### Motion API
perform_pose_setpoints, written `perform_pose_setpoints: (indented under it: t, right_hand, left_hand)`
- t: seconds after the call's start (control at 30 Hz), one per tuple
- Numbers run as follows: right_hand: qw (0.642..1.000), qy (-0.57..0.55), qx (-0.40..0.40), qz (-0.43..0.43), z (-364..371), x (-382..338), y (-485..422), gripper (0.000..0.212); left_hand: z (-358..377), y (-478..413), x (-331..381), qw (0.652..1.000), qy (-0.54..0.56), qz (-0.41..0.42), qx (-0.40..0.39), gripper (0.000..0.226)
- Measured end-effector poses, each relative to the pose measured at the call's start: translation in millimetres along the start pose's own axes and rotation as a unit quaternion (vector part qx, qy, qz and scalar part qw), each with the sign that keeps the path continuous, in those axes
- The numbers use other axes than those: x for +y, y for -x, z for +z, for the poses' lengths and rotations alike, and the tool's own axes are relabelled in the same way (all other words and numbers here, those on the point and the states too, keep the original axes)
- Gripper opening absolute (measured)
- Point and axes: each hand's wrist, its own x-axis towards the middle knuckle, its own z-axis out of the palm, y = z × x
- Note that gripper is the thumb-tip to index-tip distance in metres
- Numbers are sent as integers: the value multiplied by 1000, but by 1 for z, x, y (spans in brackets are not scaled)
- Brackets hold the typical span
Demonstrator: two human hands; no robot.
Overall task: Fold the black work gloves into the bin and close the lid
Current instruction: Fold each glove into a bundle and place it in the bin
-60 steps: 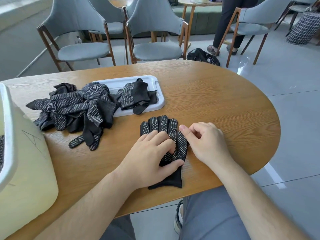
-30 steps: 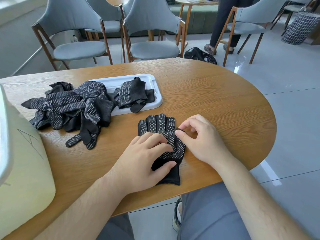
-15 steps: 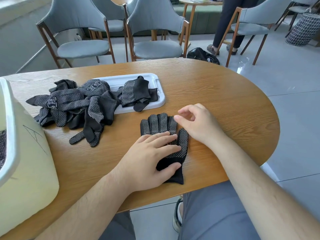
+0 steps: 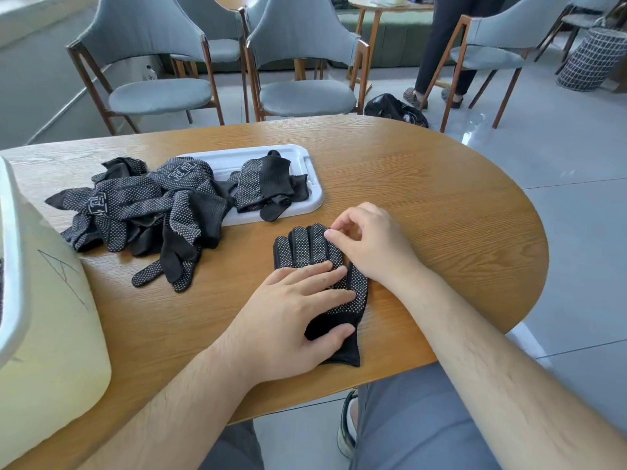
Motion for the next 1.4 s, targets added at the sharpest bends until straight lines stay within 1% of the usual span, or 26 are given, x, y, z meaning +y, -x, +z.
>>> perform_pose_setpoints:
  t: [0.1, 0.17, 0.23, 0.33, 0.4, 0.43, 0.5, 0.67, 0.77, 0.87, 0.93, 1.0, 1.07, 1.1, 1.2, 1.33, 1.4]
  right_hand:
    - [1000, -7, 8, 6, 2, 3, 1, 20]
    - [1000, -4, 15, 7, 3, 4, 1, 19]
    - [1000, -4, 27, 2, 4, 2, 0, 13]
    - [999, -30, 30, -3, 2, -5, -6, 13]
    - [999, -33, -8, -1, 2, -12, -10, 18]
    - [999, -16, -28, -4, 4, -14, -11, 20]
    - [999, 8, -45, -14, 9, -15, -12, 18]
    - [998, -33, -1, -45, 12, -22, -13, 10]
    - [999, -6, -19, -42, 15, -24, -13, 13]
    - [999, -14, -23, -27, 15, -22, -13, 15]
    - [999, -29, -4, -34, 13, -22, -13, 16]
    - [997, -51, 11, -53, 12, -24, -14, 16]
    - [996, -55, -7, -76, 13, -29, -14, 16]
    - [995, -38, -22, -86, 15, -32, -13, 18]
    - [994, 19, -51, -93, 24, -40, -14, 16]
    - [994, -15, -10, -105, 26, -44, -14, 11]
    - [993, -13, -13, -117, 28, -46, -14, 10]
  left_hand:
    - [-1, 1, 1, 1000, -13, -2, 3, 50]
    - [-2, 3, 1, 999, -28, -22, -17, 63]
    - [-2, 6, 1, 997, -42, -44, -45, 74]
    - [-1, 6, 1, 995, -50, -48, -65, 78]
    - [-1, 5, 1, 995, -55, -47, -67, 78]
    - [-1, 5, 1, 995, -56, -47, -65, 77]
    - [-1, 6, 2, 995, -54, -48, -62, 77]
    - [-2, 7, 2, 996, -48, -51, -61, 76]
    - [-3, 6, 2, 996, -42, -49, -63, 76]
    - [-6, 9, 2, 997, -31, -45, -63, 72]
    - [-9, 15, -3, 998, -28, -42, -41, 66]
    - [-12, 23, -9, 999, -36, -38, 2, 58]
    - [-12, 29, -12, 998, -32, -34, 47, 48]
    - [-11, 30, -12, 997, -31, -32, 61, 45]
    - [-8, 29, -10, 996, -39, -28, 74, 40]
    - [-9, 29, -10, 996, -43, -38, 75, 40]
    - [-8, 30, -11, 995, -43, -39, 76, 40]
